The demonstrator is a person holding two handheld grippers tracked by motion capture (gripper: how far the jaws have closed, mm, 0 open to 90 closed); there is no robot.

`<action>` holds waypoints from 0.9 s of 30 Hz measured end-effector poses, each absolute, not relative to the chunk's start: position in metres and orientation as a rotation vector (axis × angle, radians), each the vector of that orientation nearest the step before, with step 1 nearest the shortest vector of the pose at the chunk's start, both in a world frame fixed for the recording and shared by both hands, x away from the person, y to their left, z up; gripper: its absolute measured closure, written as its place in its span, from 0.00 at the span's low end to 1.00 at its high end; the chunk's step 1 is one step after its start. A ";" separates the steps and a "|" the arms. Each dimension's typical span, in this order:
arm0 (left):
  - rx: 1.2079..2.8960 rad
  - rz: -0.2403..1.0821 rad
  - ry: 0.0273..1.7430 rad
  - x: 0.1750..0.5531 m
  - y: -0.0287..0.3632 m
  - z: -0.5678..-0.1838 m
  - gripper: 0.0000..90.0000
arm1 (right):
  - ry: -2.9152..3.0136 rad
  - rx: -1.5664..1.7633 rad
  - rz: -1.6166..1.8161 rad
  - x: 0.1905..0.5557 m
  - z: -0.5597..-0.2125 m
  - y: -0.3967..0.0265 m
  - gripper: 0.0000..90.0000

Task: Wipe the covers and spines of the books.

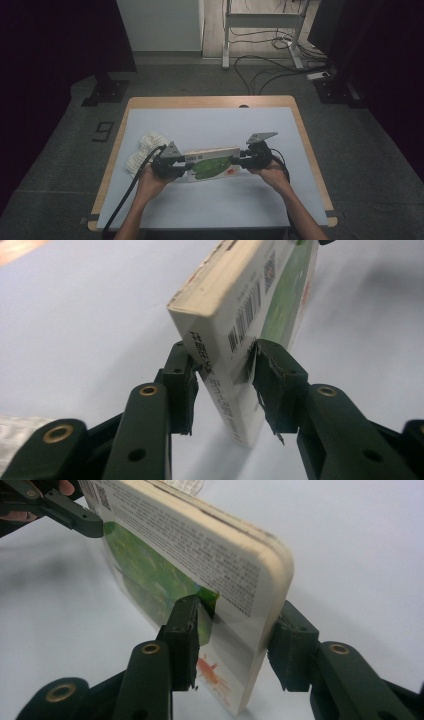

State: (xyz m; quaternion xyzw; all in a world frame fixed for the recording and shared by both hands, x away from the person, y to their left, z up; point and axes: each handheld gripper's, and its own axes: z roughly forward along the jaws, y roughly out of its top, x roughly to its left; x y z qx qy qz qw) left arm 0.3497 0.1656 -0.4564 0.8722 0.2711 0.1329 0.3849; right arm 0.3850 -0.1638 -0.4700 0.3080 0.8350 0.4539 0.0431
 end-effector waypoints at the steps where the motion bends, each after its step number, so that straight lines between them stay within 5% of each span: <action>1: 2.222 0.339 0.691 0.350 0.166 -0.456 0.68 | 2.554 0.942 1.388 0.385 -0.470 -0.164 0.64; 13: 2.252 0.492 0.675 0.360 0.162 -0.452 0.66 | 2.496 0.877 1.348 0.389 -0.462 -0.153 0.63; 27: 2.223 0.306 0.696 0.340 0.162 -0.456 0.50 | 2.543 0.870 1.370 0.362 -0.467 -0.159 0.50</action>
